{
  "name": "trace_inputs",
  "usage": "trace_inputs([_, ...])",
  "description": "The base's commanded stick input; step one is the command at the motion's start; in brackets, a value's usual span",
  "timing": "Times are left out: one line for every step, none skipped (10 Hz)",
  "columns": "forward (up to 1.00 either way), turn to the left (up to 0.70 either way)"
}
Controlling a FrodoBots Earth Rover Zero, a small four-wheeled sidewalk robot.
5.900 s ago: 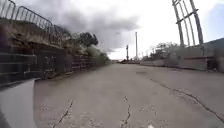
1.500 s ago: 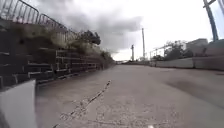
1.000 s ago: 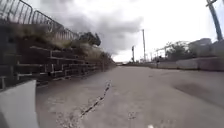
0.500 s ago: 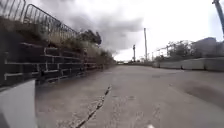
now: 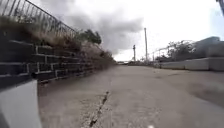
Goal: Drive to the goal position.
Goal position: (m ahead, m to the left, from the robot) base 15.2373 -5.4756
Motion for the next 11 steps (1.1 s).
trace_inputs([0.7,0.0])
trace_inputs([0.7,0.0])
trace_inputs([0.7,0.0])
trace_inputs([0.7,0.0])
trace_inputs([0.7,0.0])
trace_inputs([0.7,0.0])
trace_inputs([0.7,0.0])
trace_inputs([0.7,0.0])
trace_inputs([0.7,0.0])
trace_inputs([0.7,0.0])
trace_inputs([0.7,0.0])
